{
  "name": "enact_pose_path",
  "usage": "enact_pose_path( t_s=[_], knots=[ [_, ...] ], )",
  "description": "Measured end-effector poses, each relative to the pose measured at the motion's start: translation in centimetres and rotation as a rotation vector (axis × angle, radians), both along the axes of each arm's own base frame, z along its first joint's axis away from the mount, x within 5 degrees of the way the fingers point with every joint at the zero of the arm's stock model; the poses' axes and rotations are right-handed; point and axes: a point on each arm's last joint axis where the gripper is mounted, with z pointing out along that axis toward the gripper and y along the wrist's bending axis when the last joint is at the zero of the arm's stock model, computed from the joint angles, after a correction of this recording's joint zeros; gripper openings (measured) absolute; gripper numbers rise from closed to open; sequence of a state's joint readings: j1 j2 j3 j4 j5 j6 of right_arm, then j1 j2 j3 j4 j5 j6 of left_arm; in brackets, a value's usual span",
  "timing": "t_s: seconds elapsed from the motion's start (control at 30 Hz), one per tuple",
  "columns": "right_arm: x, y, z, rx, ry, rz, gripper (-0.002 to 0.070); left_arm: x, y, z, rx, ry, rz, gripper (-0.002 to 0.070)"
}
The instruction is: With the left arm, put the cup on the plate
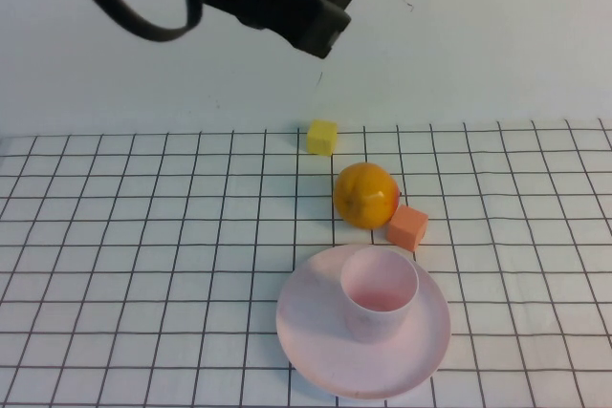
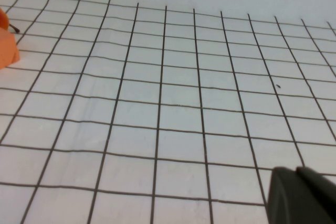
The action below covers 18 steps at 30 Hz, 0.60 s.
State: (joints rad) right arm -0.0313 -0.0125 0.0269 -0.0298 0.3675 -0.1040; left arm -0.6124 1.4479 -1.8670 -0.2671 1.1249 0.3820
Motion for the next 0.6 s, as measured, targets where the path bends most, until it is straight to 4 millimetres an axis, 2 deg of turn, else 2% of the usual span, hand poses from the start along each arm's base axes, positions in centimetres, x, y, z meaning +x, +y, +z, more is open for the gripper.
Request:
enact_pose_path(
  t_s=[0.23,0.33,0.47,0.6],
  knots=[
    [0.0,0.0,0.0,0.0,0.0,0.0,-0.0002,2.4,-1.6,-2.5,0.058,0.063,0.007,-0.0001],
    [0.0,0.0,0.0,0.0,0.0,0.0,-0.0002,2.8,-1.8,-3.4,0.072,0.074,0.005,-0.0001],
    [0.0,0.0,0.0,0.0,0.0,0.0,-0.0002,3.0,-1.8,-3.5,0.015,0.007,0.031,-0.0001],
    [0.0,0.0,0.0,0.0,0.0,0.0,-0.0002,3.2,-1.6,-2.6,-0.103,-0.121,0.074,-0.0001]
  ],
)
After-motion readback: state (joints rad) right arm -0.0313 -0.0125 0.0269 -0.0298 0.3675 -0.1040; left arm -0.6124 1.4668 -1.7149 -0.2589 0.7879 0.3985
